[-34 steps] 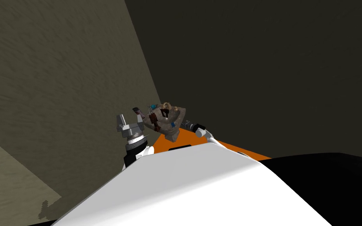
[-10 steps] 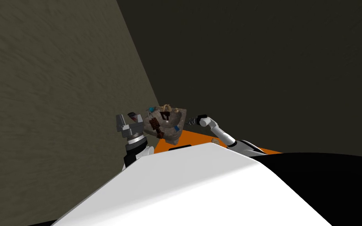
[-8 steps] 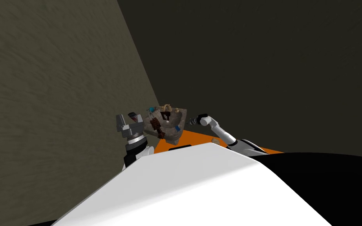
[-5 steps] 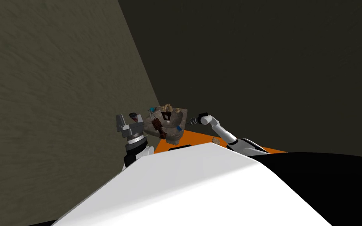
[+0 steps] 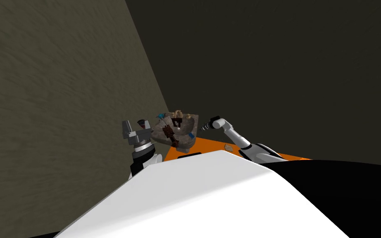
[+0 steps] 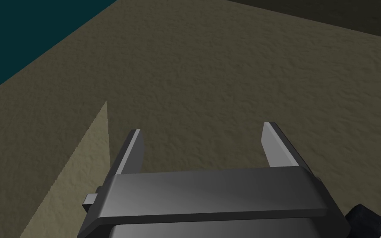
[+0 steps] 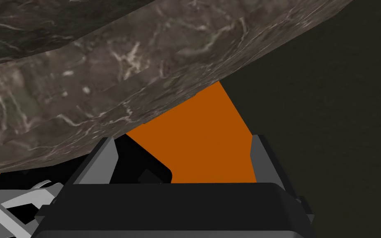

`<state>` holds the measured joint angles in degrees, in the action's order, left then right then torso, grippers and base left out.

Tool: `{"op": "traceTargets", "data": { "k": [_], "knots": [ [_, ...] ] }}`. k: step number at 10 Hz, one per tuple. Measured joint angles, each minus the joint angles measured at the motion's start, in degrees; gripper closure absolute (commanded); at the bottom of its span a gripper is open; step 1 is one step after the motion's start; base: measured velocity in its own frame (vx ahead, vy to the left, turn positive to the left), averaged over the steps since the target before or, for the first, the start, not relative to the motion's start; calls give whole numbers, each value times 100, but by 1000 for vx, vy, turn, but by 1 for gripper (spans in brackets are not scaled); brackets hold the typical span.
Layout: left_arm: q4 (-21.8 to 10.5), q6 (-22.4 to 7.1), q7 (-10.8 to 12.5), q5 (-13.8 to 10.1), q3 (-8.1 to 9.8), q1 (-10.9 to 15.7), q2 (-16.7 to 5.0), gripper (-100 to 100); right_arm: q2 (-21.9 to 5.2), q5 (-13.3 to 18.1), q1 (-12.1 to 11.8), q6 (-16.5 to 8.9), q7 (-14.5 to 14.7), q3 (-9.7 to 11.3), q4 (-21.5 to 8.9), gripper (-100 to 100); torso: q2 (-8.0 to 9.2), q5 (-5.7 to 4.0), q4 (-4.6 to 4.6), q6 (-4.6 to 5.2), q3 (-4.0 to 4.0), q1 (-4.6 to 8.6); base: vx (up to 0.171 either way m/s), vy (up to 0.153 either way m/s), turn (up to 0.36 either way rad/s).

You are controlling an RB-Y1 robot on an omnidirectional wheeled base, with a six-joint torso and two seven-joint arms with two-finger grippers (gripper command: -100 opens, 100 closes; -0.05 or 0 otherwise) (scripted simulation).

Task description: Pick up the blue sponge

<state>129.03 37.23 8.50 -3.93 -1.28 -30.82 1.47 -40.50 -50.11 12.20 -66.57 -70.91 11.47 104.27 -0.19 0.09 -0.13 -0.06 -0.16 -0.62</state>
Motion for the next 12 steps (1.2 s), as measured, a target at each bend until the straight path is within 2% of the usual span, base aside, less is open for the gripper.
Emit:
{"op": "traceTargets", "data": {
  "k": [5, 9, 12],
  "knots": [
    [0, 0, 0, 0, 1, 0, -1, 0, -118, -6, 175, -744, -53, -179, -54, -100, 1, -5, -1, -1, 0, 28, 13, 83, -28],
    [0, 0, 0, 0, 0, 0, 0, 0, -264, -26, 384, -1414, -148, -422, -110, -100, 0, 2, -1, -2, -1, -3, 15, 122, -35],
    [0, 0, 0, 0, 0, 0, 0, 0, -338, -47, 448, -1847, -175, -562, -140, -100, 1, -2, 0, 0, 1, 13, 14, 122, -41]
  ]
}}
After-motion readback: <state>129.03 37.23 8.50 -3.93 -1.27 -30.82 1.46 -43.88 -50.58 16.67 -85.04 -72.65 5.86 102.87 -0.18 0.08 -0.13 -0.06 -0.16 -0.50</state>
